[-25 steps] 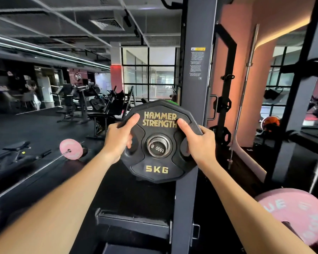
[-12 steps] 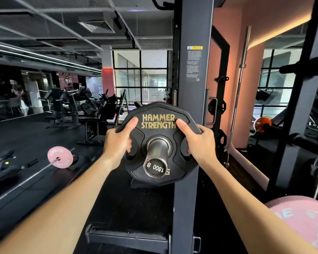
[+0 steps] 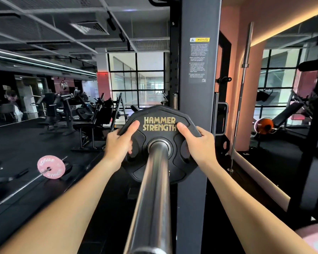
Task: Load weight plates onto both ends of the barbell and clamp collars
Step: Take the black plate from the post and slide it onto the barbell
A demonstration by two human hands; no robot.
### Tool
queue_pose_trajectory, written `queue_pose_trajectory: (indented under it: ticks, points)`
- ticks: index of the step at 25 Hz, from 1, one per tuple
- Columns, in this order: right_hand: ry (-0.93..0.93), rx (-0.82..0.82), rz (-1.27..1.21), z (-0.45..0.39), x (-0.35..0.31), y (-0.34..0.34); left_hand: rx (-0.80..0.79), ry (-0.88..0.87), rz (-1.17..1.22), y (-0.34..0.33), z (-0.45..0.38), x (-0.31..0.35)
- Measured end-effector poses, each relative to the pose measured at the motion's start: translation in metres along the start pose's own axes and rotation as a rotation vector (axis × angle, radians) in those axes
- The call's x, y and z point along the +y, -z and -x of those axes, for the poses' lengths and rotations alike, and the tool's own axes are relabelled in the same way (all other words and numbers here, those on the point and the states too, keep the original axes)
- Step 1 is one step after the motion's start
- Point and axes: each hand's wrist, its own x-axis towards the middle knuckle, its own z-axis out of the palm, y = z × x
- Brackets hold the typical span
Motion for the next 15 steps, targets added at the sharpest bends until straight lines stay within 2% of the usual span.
queue_pose_trajectory:
  ticks: [2, 8, 15]
  points:
    - [0.023, 0.009, -0.019, -0.019, 0.011, -0.005, 0.014, 0.003, -0.036, -0.007, -0.020, -0.006]
    - [-0.034, -0.126, -0.108, -0.060, 0.034, -0.014, -0.081, 0.070, -0.063, -0.021, -0.064, -0.016]
    - [-0.038, -0.123, -0.132, -0.079, 0.047, -0.017, -0.058, 0.084, -0.033, -0.026, -0.083, -0.029]
